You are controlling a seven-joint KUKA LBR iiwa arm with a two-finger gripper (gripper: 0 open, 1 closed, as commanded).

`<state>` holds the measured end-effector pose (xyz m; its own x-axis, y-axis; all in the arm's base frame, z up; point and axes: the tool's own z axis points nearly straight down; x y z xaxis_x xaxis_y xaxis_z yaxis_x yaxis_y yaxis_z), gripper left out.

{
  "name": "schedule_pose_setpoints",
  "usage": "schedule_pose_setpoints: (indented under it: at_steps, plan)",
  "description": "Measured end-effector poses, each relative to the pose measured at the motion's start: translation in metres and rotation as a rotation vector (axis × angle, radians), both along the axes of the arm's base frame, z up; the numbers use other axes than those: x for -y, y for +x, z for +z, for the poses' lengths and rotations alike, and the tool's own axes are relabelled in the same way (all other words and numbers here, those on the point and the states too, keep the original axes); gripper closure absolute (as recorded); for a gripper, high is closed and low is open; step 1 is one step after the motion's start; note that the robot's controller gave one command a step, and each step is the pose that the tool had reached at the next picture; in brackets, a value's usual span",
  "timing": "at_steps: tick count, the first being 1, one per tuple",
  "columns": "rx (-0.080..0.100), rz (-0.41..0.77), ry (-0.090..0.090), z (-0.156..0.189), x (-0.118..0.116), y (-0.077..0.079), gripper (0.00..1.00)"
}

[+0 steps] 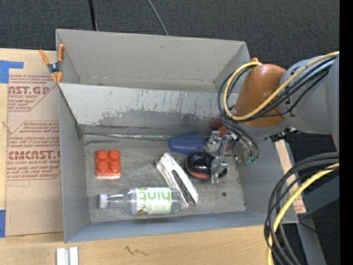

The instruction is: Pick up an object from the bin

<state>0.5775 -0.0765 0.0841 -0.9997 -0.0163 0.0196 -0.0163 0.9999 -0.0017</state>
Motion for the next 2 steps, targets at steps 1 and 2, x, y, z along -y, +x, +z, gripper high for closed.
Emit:
schedule_pose_setpoints:
  at_steps: [1, 2]
  plan:
    - [0.021, 0.010, 0.002, 0.0886, -0.0265, -0.0053, 1.00]
    - [0.021, 0.010, 0.002, 0.0886, -0.0265, -0.0054, 1.00]
